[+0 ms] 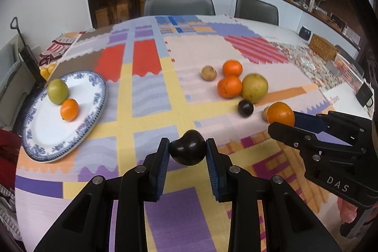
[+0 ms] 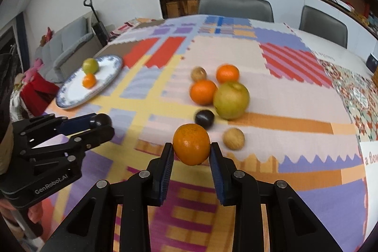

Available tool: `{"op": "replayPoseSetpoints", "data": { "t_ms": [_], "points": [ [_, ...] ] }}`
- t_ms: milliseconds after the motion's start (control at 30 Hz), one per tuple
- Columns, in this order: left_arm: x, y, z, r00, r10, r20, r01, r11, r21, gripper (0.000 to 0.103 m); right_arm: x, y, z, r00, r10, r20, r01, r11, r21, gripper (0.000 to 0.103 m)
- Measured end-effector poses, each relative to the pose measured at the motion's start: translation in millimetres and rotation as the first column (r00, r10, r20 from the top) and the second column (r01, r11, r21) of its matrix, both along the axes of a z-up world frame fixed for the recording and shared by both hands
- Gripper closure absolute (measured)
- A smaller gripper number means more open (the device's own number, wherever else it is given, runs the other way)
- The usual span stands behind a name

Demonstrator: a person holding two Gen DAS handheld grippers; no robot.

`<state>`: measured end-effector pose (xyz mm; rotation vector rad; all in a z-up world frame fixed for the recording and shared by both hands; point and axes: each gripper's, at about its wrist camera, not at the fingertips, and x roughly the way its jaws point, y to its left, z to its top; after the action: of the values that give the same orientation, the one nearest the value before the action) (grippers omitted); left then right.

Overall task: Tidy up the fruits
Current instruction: 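Lift the plum with the left tool while the right tool grasps an orange, then carry the plum and orange onto the plate and open both tools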

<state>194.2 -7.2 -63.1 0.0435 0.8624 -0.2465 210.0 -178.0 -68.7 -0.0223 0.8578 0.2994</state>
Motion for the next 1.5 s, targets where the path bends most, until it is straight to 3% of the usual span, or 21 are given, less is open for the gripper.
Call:
{"op": "replayPoseSetpoints", "data": {
  "t_ms": [333, 767, 1133, 1500],
  "points": [
    [1, 36, 33, 0.994, 0.058, 0.097, -0.059, 0.998, 0.016, 0.072, 9, 33, 34, 0.995, 0.058, 0.076, -0.061, 0.997, 0.037, 0.071],
    [2, 102, 53, 0.971, 0.166, 0.17, -0.173, 0.985, 0.027, 0.072, 28, 100, 63, 0.976, 0.153, 0.153, -0.161, 0.986, 0.044, 0.071],
    [14, 154, 50, 0.952, 0.242, 0.187, -0.253, 0.967, 0.038, 0.072, 50, 157, 64, 0.959, 0.237, 0.157, -0.243, 0.97, 0.018, 0.071],
    [43, 189, 30, 0.946, 0.277, 0.167, -0.293, 0.953, 0.077, 0.072, 91, 200, 42, 0.953, 0.285, 0.102, -0.287, 0.958, 0.01, 0.071]
  ]
}}
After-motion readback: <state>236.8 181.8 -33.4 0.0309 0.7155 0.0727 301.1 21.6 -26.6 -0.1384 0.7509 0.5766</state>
